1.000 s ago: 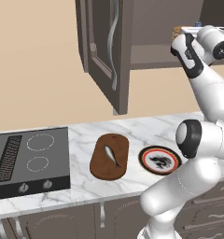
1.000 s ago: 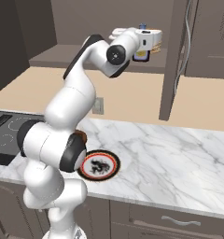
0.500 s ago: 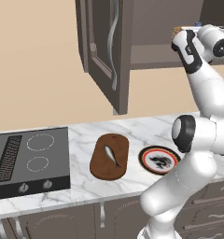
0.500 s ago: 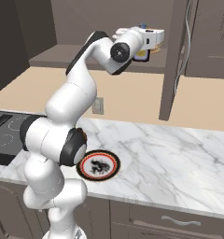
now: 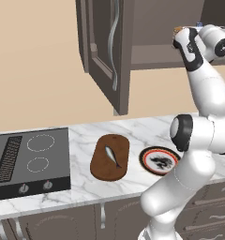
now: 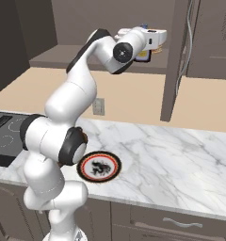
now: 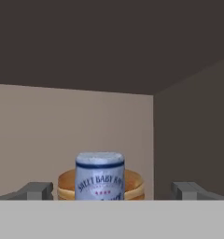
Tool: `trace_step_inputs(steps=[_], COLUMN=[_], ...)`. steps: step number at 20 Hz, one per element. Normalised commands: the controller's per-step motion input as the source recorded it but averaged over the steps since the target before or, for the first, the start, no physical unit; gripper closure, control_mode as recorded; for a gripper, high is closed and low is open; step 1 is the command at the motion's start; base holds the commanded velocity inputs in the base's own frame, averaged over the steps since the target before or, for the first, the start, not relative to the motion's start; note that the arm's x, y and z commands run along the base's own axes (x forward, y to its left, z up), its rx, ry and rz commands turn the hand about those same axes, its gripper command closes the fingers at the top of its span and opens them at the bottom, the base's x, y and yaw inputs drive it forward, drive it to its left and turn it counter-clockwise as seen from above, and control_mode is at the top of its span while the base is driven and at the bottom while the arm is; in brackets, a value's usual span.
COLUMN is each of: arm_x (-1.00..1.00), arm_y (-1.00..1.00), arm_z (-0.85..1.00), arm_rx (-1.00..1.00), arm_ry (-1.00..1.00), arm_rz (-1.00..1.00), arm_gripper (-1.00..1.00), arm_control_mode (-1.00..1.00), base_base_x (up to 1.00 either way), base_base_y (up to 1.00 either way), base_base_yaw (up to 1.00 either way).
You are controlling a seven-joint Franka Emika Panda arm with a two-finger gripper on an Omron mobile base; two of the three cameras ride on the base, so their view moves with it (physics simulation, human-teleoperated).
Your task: Pick the fish from the plate and place it on the cutting board. Then pick the condiment bottle from the cabinet and place it next to the cutting board.
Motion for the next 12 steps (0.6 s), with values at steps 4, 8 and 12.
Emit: trace_step_inputs(steps=[4,8,12], arm_x=[0.02,0.0,0.02], arm_y=[0.0,0.0,0.0], arm_z=[0.0,0.0,0.0], arm_rx=[0.0,0.0,0.0], arm_ry=[0.01,0.0,0.0], arm_rz=[0.0,0.0,0.0], arm_gripper=[-1.0,-1.0,-1.0], arm_control_mode=[-1.0,-1.0,-1.0], base_base_x=[0.0,0.0,0.0], base_base_y=[0.0,0.0,0.0], base_base_yaw=[0.0,0.0,0.0])
